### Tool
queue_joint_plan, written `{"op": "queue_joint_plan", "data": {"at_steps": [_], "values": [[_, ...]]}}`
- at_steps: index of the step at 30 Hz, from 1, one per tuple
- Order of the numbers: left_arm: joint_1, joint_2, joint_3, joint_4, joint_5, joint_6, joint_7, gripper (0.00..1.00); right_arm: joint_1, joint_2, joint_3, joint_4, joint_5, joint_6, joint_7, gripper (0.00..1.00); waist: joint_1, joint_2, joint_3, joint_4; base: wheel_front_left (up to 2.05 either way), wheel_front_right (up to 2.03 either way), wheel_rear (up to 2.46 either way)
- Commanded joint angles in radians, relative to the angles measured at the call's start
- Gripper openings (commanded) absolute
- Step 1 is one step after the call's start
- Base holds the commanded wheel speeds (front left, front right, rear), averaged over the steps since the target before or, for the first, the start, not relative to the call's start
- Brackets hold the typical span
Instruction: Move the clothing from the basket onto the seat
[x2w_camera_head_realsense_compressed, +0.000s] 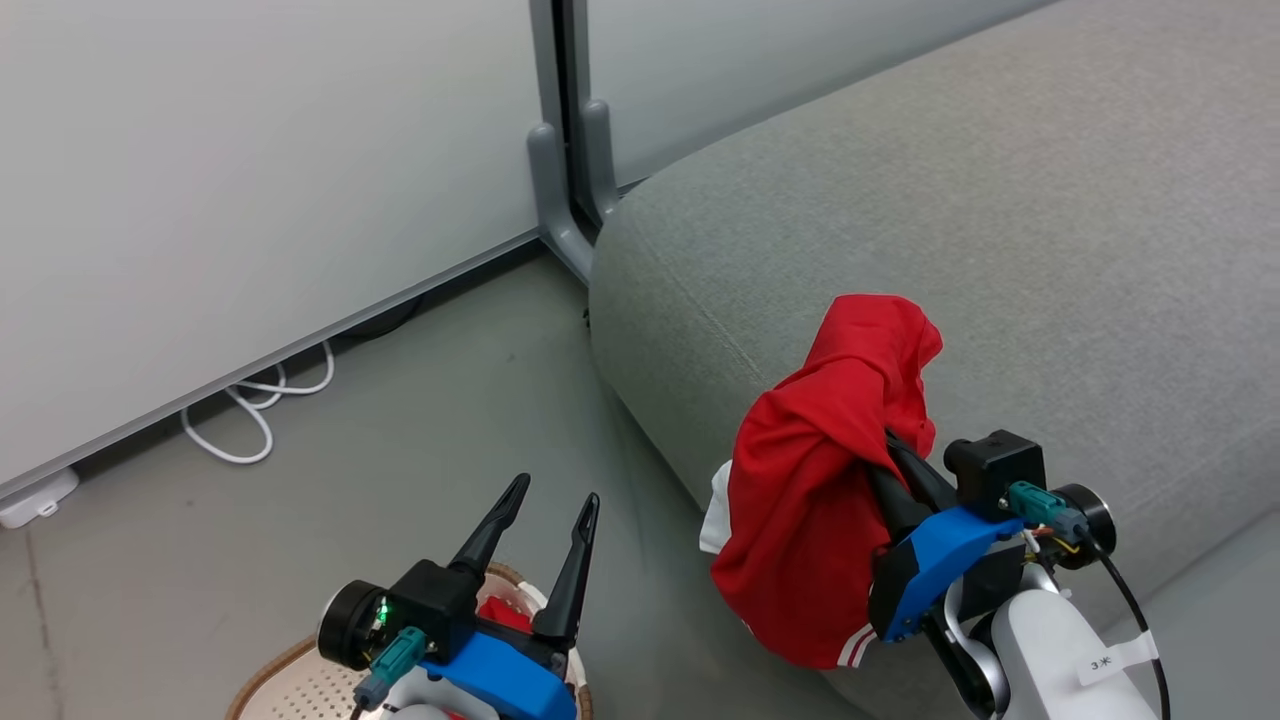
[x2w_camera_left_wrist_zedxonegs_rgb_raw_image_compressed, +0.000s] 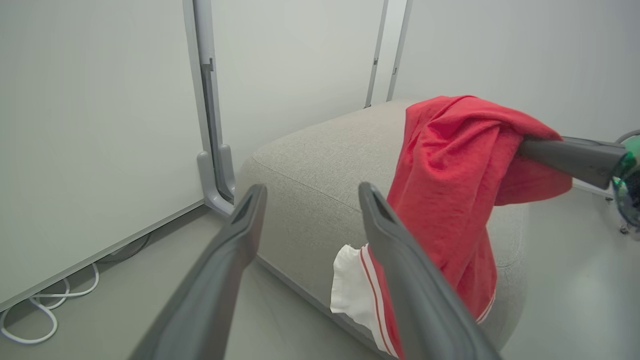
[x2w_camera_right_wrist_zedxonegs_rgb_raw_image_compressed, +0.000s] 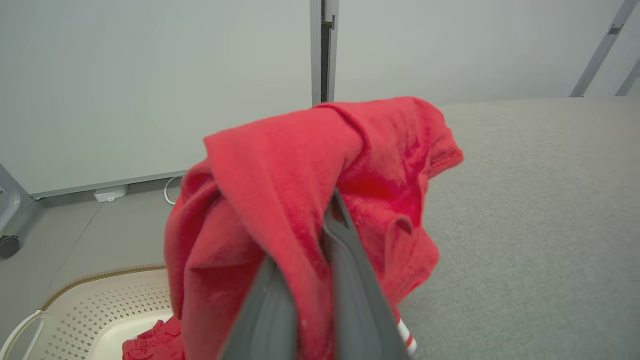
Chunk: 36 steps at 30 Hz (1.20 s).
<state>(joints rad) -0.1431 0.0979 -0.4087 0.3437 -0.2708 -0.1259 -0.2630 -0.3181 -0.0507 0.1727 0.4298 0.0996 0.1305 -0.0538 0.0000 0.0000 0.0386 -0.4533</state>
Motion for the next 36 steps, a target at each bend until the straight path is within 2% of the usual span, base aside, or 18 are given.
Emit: {"op": "queue_joint_plan", "data": {"at_steps": [1,9,19,26,36], "values": [[-0.011,0.007,-0.003,0.001,0.002,-0.007,-0.003,1.00,0.011,-0.001,-0.001,-0.008,0.003,0.000,-0.006,0.00,0.0000,0.0000,0.005,-0.020,0.00,0.00,0.00],[-0.017,0.012,-0.011,0.002,-0.002,-0.007,-0.003,1.00,0.016,-0.001,-0.008,-0.010,0.002,0.000,-0.007,0.00,0.0000,0.0000,0.010,-0.038,0.00,0.00,0.00],[-0.031,0.026,-0.015,-0.006,0.003,-0.007,-0.003,1.00,-0.044,-0.010,-0.039,-0.003,-0.007,0.000,0.012,0.00,0.0000,0.0000,0.046,-0.021,0.00,0.00,0.00],[-0.092,0.063,-0.048,-0.012,0.019,-0.007,-0.003,1.00,-0.236,-0.082,-0.138,0.050,0.028,0.000,0.044,0.00,0.0000,0.0000,0.146,0.025,0.00,0.00,0.00],[-0.258,0.126,-0.133,-0.047,0.032,-0.007,-0.003,1.00,-0.516,-0.262,-0.394,0.112,0.038,0.000,0.048,0.00,0.0000,0.0000,0.369,0.159,0.00,0.00,0.00]]}}
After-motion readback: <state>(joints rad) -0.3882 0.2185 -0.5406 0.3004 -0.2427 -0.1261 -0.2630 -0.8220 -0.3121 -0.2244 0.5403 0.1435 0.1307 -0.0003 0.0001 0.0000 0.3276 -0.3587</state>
